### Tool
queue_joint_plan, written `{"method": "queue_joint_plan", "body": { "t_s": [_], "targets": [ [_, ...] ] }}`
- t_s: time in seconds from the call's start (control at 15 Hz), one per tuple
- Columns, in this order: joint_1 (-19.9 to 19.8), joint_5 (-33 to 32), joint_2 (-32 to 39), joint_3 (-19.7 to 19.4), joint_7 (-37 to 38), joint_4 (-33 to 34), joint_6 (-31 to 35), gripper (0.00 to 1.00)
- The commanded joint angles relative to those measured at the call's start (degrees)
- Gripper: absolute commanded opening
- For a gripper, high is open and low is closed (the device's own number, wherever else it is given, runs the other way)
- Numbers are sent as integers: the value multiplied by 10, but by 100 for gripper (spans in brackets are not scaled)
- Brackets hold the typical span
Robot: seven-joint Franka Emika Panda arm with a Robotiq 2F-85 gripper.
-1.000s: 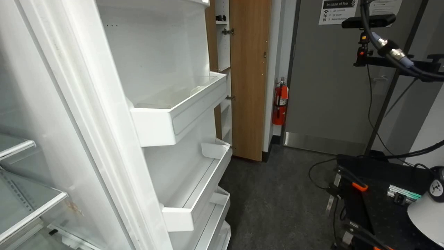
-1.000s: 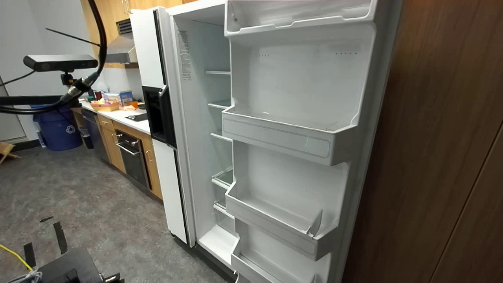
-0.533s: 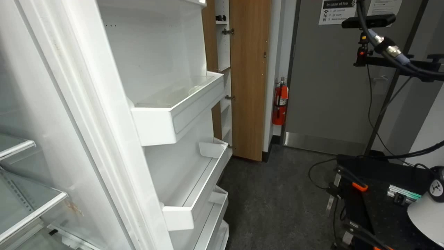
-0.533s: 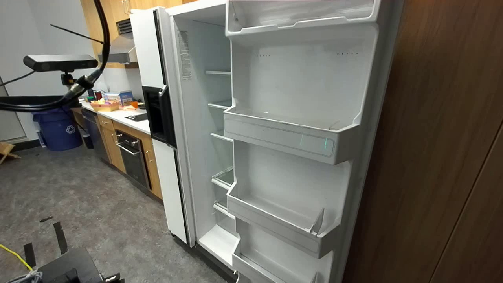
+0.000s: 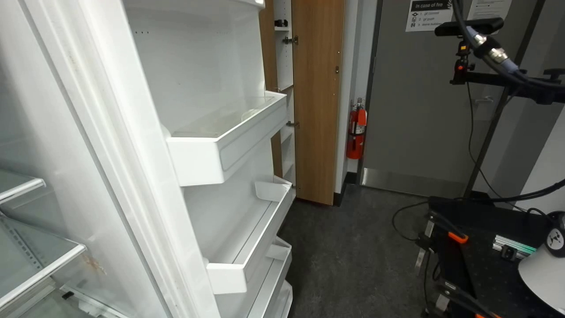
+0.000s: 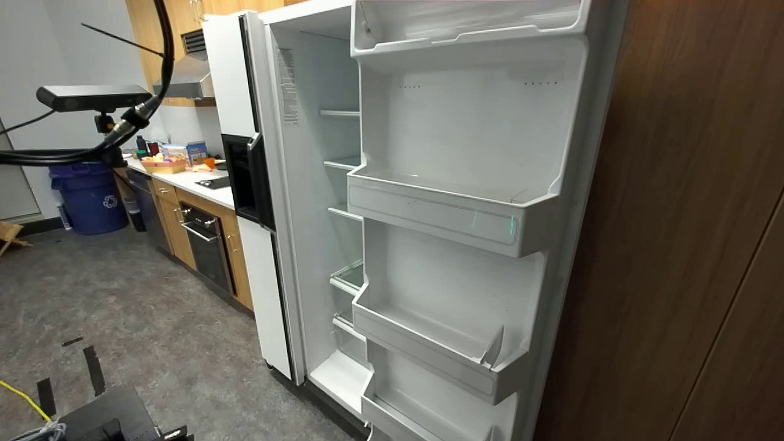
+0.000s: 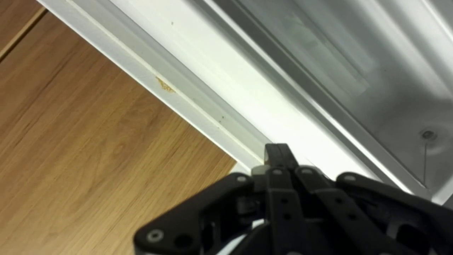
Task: Open the cover on the topmost shelf of the fridge door.
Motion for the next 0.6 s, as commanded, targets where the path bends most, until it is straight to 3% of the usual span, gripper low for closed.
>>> {"method": "queue_joint_plan", "body": {
  "t_s": [0.0, 0.27, 0.53],
  "targets": [
    [-5, -3, 5, 6, 49, 27, -40, 0],
    [6, 35, -15, 4, 82, 39, -138, 0],
    [8, 68, -33, 5, 95, 47, -177, 0]
  ]
}}
